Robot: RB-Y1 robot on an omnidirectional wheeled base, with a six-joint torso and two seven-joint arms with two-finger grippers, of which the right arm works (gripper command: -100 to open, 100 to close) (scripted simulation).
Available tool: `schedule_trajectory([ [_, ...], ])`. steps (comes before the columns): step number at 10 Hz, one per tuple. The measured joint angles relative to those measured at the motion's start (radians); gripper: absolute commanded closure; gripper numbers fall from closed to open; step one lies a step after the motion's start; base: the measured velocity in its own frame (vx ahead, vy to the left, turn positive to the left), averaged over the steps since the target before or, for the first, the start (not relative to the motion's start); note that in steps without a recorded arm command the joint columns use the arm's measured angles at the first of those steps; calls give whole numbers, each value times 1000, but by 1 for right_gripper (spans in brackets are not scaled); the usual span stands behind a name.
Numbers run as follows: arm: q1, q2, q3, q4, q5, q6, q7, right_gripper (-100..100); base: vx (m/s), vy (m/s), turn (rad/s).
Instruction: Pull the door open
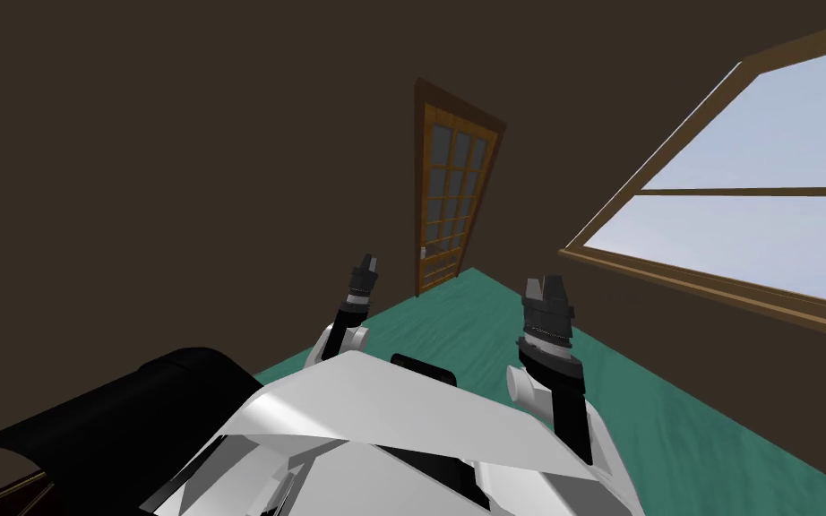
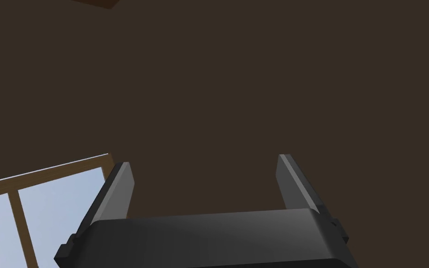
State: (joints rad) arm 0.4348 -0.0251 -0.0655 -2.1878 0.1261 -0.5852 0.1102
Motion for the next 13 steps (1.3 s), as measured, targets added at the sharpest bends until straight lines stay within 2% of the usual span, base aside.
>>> schedule_trajectory([
  [2,-8,-7,4,51,7,-19,39,-100,81,-12,75],
  [7,-30,-24,11,144,24,-35,125,-100,93,-10,99],
  [9,-46,-32,10,198,29,-49,162,-100,88,-20,88],
  [13,-79,-43,15,291,45,-58,244,-100,95,-25,107],
])
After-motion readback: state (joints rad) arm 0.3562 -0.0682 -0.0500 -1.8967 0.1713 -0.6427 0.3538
